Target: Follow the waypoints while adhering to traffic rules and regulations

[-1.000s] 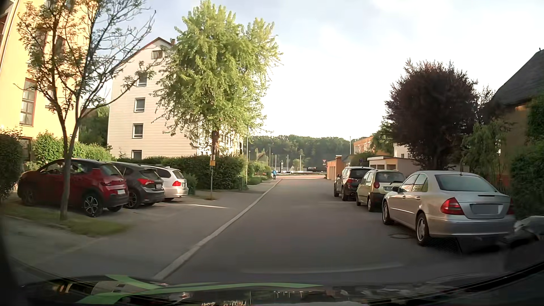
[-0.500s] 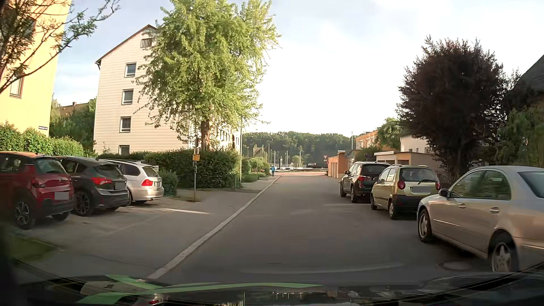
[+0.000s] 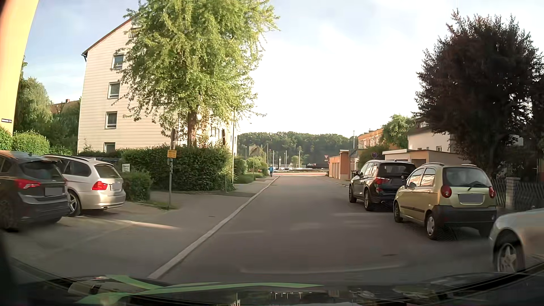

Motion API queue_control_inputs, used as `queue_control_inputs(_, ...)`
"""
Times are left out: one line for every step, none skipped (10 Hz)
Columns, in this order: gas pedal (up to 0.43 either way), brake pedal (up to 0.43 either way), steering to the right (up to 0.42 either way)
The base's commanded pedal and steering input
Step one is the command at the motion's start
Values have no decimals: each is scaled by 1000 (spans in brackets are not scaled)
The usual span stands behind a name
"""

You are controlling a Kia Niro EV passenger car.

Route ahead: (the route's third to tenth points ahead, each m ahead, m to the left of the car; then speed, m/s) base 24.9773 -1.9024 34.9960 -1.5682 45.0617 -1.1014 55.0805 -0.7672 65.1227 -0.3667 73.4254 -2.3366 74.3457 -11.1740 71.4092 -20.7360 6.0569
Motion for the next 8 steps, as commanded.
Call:
queue_control_inputs(47,0,4)
queue_control_inputs(47,0,4)
queue_control_inputs(47,0,4)
queue_control_inputs(47,0,4)
queue_control_inputs(47,0,4)
queue_control_inputs(47,0,4)
queue_control_inputs(47,0,4)
queue_control_inputs(47,0,4)
